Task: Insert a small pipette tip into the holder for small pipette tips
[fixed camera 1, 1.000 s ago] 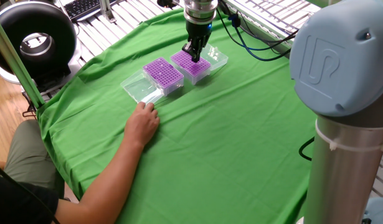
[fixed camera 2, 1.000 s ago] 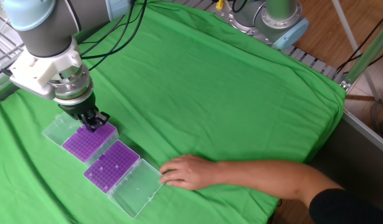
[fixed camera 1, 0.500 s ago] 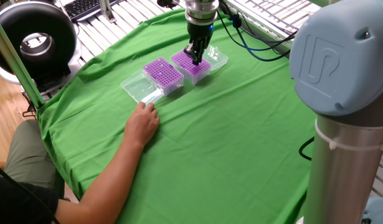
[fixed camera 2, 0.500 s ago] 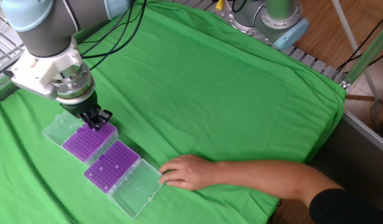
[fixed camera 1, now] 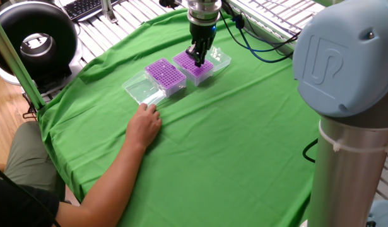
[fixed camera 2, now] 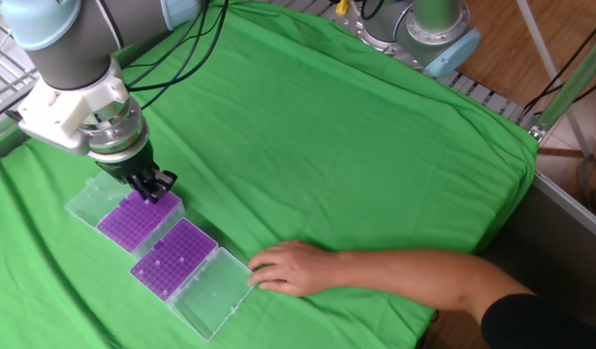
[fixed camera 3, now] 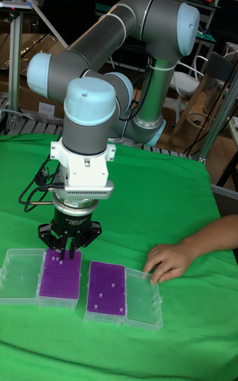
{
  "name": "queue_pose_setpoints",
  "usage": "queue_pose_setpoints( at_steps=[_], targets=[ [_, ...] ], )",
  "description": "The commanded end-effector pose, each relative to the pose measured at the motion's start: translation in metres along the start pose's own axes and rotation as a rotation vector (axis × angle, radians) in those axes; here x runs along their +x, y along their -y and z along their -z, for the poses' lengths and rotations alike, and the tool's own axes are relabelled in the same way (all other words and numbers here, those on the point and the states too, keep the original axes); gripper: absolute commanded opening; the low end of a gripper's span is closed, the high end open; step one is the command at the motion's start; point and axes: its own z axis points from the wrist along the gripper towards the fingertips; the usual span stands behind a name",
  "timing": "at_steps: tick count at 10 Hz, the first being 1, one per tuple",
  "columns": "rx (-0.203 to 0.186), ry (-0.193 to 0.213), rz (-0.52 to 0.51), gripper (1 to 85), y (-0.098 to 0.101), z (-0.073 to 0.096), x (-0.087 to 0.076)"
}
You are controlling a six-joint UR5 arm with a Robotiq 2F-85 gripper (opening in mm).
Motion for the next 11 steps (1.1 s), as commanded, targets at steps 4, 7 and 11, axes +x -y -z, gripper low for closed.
queue_pose_setpoints(
  at_steps=[4,7,11],
  targets=[
    [-0.002,-0.009,-0.195,25.0,-0.052,0.004,-0.035],
    [0.052,0.011,-0.261,25.0,-0.072,0.001,-0.057],
    [0.070,0.013,-0.322,25.0,-0.084,-0.003,-0.075]
  ],
)
